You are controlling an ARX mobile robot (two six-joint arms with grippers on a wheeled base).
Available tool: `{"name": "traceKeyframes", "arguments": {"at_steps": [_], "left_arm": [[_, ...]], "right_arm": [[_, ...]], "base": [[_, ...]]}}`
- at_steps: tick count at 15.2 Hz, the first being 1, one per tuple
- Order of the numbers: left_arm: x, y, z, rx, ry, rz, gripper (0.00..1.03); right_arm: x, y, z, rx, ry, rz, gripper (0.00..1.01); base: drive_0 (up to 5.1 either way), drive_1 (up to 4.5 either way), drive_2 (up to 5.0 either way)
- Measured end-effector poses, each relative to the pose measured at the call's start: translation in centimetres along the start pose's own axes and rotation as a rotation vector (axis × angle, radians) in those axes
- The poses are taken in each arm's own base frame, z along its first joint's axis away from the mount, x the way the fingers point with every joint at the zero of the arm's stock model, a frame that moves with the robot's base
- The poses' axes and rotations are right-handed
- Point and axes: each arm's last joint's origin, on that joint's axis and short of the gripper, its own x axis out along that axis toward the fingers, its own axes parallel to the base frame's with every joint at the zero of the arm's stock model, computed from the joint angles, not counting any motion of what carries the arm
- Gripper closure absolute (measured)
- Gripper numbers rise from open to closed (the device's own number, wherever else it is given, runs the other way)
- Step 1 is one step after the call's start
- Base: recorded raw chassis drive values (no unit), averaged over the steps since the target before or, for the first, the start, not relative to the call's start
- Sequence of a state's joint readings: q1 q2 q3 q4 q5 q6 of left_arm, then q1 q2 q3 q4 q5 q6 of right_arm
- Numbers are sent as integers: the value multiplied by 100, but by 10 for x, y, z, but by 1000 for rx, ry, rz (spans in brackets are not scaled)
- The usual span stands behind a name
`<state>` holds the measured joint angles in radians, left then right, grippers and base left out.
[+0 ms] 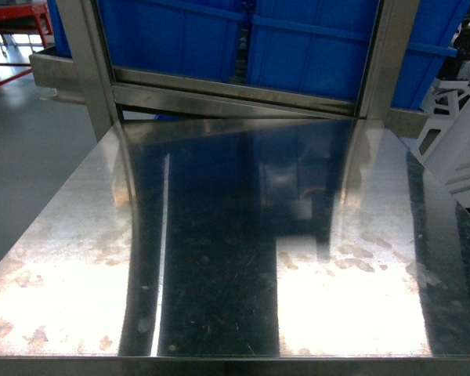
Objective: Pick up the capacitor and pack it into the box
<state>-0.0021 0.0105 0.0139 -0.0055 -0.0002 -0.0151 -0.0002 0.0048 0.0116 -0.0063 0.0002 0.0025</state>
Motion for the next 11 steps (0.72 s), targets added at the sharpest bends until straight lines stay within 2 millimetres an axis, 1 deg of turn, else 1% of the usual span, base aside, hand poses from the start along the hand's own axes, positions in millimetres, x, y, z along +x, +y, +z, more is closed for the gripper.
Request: {"name": "traceKeyframes", "arguments": {"at_steps": [11], "left_arm": [[0, 0, 0, 0, 2, 0, 59]], "right_arm": [[0, 0, 0, 0, -1, 0, 3]], "base": [[0, 0, 0]]}}
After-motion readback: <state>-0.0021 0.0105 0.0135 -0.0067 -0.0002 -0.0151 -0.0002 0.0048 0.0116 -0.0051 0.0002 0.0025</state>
